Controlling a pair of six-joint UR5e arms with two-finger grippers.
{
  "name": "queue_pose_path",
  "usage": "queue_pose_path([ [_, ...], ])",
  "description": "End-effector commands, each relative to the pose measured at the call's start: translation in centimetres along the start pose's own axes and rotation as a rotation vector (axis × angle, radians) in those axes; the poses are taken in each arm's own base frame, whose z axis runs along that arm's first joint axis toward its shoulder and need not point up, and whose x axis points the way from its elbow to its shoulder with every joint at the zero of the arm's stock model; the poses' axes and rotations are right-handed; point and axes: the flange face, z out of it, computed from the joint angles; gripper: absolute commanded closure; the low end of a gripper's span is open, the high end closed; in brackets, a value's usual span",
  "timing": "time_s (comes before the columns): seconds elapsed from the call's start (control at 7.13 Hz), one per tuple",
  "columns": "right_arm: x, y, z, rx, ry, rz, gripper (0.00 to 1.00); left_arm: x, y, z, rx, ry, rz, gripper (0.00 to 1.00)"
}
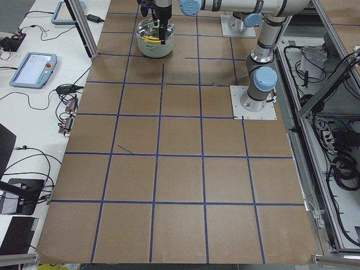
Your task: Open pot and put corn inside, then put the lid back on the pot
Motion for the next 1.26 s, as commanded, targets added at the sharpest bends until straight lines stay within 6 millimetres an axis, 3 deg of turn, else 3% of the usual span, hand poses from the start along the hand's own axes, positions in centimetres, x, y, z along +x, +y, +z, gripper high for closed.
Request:
queue_pose_path([
  [0.0,-0.05,-0.59,0.91,-0.012,0.005,0.001,0.88,-0.03,0.04,0.04,-0.002,-0.002,-0.002,0.0],
  [0.42,0.01,-0.61,1.27,-0.017,0.011,0.0,0.88,-0.03,0.05,0.11,-0.003,-0.002,-0.003,0.0],
  [1.12,-0.11,-1.23,0.62,0.038,0.003,-0.001,0.74,-0.04,0.07,0.13,-0.005,-0.003,-0.003,0.0],
])
